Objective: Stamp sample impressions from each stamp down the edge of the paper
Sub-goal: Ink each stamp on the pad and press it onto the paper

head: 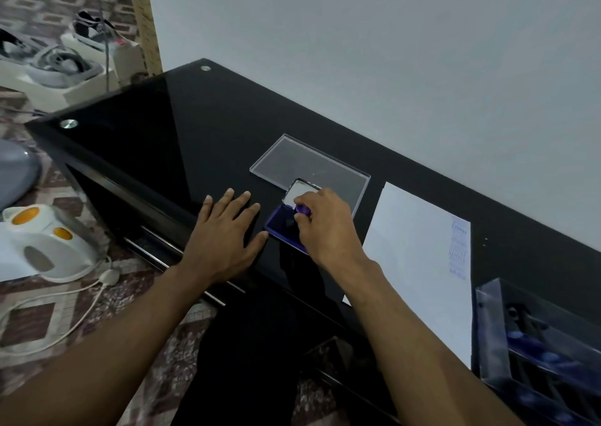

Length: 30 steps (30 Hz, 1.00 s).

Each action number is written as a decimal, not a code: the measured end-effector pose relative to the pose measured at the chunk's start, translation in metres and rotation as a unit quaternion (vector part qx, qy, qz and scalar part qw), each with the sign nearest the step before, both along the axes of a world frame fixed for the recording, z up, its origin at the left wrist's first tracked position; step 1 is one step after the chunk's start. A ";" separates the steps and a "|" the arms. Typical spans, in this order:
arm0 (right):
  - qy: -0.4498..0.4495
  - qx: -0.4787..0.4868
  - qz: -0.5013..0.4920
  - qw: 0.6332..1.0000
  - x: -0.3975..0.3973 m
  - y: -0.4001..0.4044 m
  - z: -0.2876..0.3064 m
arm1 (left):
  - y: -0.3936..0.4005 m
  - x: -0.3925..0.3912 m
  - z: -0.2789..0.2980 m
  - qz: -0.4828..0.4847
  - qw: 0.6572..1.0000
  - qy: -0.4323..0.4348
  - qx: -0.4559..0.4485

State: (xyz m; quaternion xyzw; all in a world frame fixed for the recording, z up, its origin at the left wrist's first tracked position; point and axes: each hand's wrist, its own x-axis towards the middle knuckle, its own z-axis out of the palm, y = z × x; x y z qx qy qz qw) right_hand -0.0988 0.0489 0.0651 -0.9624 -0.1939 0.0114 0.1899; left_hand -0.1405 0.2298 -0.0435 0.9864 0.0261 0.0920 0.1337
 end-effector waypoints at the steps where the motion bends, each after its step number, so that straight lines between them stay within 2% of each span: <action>1: 0.002 -0.005 0.000 1.000 0.000 0.001 0.001 | 0.000 0.000 0.000 0.002 1.000 -0.001 0.001; 18: 0.056 -0.063 0.029 0.996 0.008 0.002 0.020 | -0.001 0.000 -0.010 0.010 0.999 -0.030 0.020; 24: 0.025 -0.060 0.028 0.998 0.006 0.000 0.017 | -0.001 0.000 -0.010 0.012 0.999 -0.037 0.021; 30: 0.040 -0.073 0.034 0.996 0.007 0.002 0.018 | -0.001 0.000 -0.011 0.014 0.999 -0.031 0.025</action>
